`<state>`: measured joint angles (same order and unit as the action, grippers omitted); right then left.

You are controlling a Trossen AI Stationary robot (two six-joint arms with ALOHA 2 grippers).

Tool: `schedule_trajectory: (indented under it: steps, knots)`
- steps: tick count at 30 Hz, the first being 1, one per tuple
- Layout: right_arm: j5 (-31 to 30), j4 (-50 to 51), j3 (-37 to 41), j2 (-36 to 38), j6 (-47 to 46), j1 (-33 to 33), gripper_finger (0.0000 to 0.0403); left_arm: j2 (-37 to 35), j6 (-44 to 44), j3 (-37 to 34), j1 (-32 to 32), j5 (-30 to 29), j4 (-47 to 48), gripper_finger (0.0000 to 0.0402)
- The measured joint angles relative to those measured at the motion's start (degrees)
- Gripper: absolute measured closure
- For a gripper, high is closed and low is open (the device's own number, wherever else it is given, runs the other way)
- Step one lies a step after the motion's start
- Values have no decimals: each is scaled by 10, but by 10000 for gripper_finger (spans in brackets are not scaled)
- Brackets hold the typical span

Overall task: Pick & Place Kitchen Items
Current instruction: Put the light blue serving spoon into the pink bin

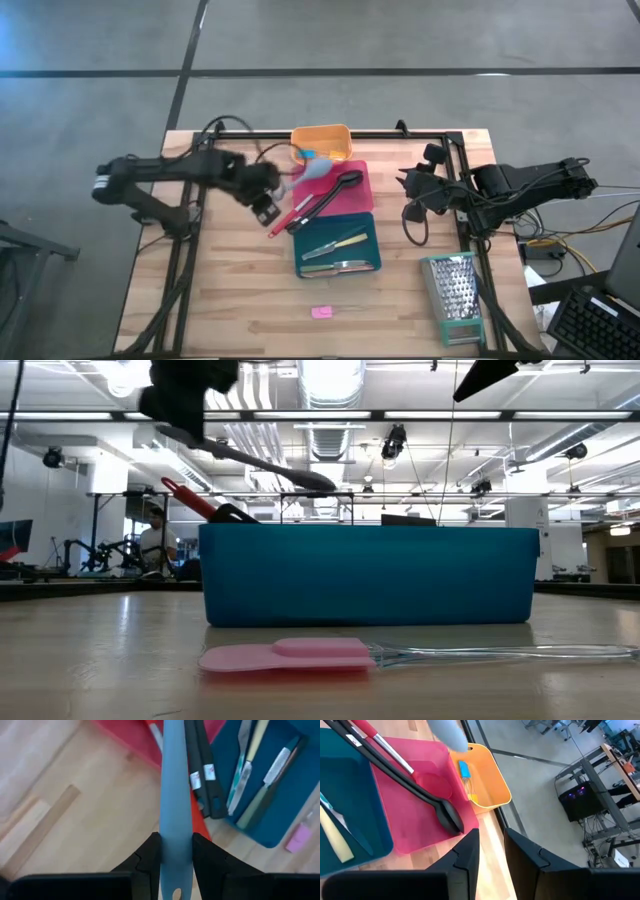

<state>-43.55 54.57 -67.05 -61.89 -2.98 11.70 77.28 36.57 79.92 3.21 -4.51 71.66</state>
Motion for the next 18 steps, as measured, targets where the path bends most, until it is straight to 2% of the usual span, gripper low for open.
schedule_trajectory:
  steps: [8,13,18]
  knots:
    - [0,0,0,0,2,0,300,122,-88,82,61,139,13,312]
    - [0,0,0,0,2,0,286,185,-130,121,80,150,52,312]
    - [0,0,0,0,2,0,274,215,-155,128,105,158,52,312]
